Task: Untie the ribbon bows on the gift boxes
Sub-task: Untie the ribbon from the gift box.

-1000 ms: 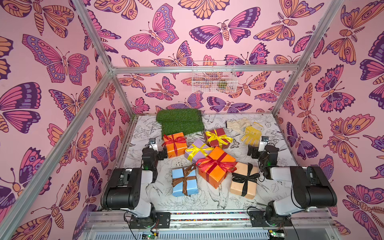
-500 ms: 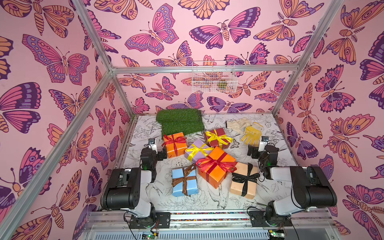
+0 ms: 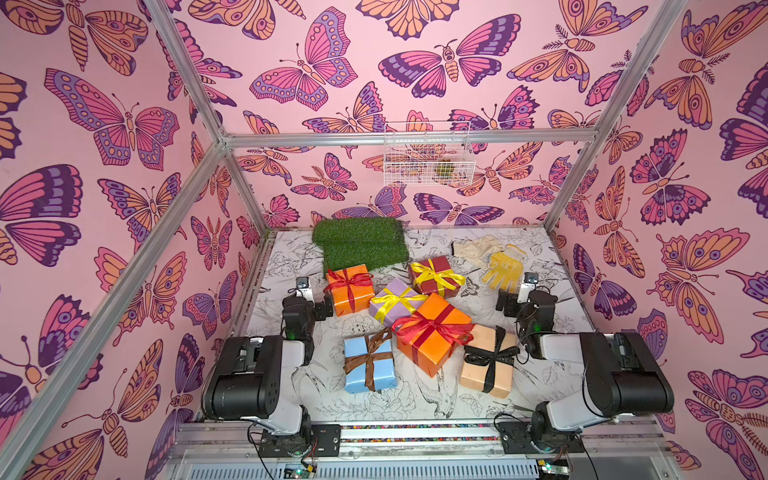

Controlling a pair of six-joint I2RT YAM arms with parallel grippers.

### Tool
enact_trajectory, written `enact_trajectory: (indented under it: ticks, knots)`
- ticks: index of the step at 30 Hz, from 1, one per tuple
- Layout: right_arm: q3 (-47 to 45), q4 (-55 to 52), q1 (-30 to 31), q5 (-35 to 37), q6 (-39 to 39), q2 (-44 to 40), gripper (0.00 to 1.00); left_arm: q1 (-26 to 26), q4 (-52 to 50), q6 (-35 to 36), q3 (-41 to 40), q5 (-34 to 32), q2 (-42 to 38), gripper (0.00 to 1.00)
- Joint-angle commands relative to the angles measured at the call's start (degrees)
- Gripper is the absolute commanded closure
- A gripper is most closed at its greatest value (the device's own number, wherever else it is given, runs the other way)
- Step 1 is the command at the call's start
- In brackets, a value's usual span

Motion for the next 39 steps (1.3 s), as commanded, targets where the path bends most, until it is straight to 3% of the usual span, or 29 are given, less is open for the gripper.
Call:
enact_trajectory:
  ticks: [1, 6, 12, 17, 22, 26, 30, 35, 39]
  knots:
    - [0.08, 0.40, 0.74, 2.09, 0.14, -3.74, 0.01, -0.18, -3.72, -1.46, 0.42, -3.53, -4.51, 0.00]
    - [2.63, -15.20, 1.13, 6.04, 3.20, -15.43, 0.01, -2.46, -15.76, -1.70, 2.74, -9.80, -16.40, 0.00]
    - [14.26, -42.70, 3.35, 7.00, 7.70, -25.11, 0.01, -10.67, -35.52, -0.63, 16.79, -14.76, -21.99, 0.00]
    - [20.75, -60.08, 5.78, 5.23, 13.00, -30.52, 0.08, -19.34, -49.43, 0.05, 30.55, -6.89, -21.61, 0.01]
    - [25.19, -72.89, 6.69, 1.57, 15.87, -33.41, 0.13, -28.77, -55.73, 0.86, 39.30, 1.83, -19.74, 0.00]
    - [29.69, -82.96, 6.78, -2.72, 15.96, -32.59, 0.18, -38.06, -61.01, 1.34, 44.68, 3.68, -16.15, 0.00]
    - [30.96, -88.91, 6.87, -9.55, 15.58, -32.35, 0.22, -44.64, -63.75, 1.40, 47.07, 4.25, -12.25, 0.00]
    - [27.73, -92.40, 6.87, -14.68, 15.32, -32.03, 0.28, -48.83, -64.10, 1.62, 46.71, 6.76, -11.11, 0.01]
    - [23.50, -91.46, 6.91, -17.61, 17.02, -31.39, 0.45, -51.16, -64.03, 1.33, 46.35, 7.36, -10.40, 0.03]
